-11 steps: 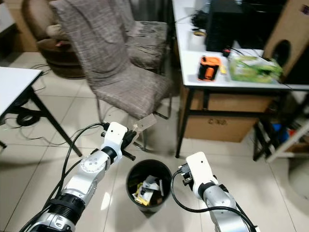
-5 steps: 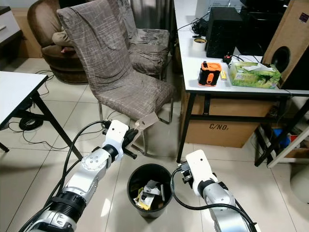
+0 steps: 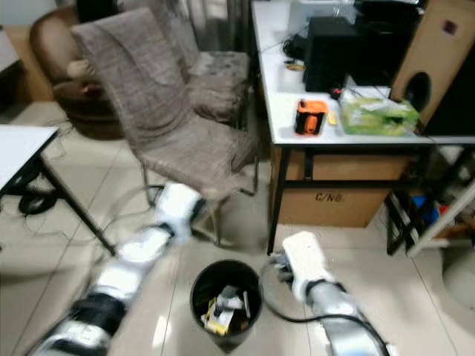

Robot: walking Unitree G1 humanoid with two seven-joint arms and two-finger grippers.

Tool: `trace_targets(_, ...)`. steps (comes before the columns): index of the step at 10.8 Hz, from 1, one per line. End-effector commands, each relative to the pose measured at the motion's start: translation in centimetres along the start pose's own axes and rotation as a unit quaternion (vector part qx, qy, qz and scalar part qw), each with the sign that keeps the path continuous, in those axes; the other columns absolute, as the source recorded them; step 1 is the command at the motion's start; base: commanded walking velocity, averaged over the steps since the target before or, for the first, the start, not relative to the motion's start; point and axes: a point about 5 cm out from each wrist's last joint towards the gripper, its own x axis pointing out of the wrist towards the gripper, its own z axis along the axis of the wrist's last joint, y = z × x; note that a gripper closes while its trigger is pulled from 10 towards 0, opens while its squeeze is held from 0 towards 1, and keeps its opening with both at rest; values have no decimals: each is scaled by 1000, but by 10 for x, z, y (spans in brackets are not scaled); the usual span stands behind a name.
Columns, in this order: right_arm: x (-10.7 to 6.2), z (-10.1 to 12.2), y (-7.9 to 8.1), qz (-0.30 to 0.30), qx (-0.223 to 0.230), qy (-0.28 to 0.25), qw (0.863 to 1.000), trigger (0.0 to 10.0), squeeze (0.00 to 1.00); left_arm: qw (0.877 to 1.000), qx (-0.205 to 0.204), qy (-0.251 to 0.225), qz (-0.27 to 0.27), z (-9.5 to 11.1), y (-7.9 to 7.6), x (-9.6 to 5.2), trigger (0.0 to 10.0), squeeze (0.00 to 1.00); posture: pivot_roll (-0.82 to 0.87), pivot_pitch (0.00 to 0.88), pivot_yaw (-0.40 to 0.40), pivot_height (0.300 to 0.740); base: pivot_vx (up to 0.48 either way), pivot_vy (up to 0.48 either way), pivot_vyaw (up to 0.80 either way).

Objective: Picking trash to rubbish bin

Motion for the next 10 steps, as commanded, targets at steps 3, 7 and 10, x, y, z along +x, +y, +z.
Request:
trace_targets(3,-2,-1,-5,-10,-3,2,1000,10000,0,1000,3,-12,-14,5,-9,5,10000,0,-151,0,30,740,112,0,0)
trace_targets(7,-6,1,-7,2,-26,0,1000,10000,0,997,46,19,-56,-3,-18,7,10000,0,-170,0,38,740,0,0,0)
trace_targets(10,-17,-6,4,99,-65,34,992,10000,0,991,75,64,-88,-11,-27,19,10000,0,-183,11,60,740,0,0,0)
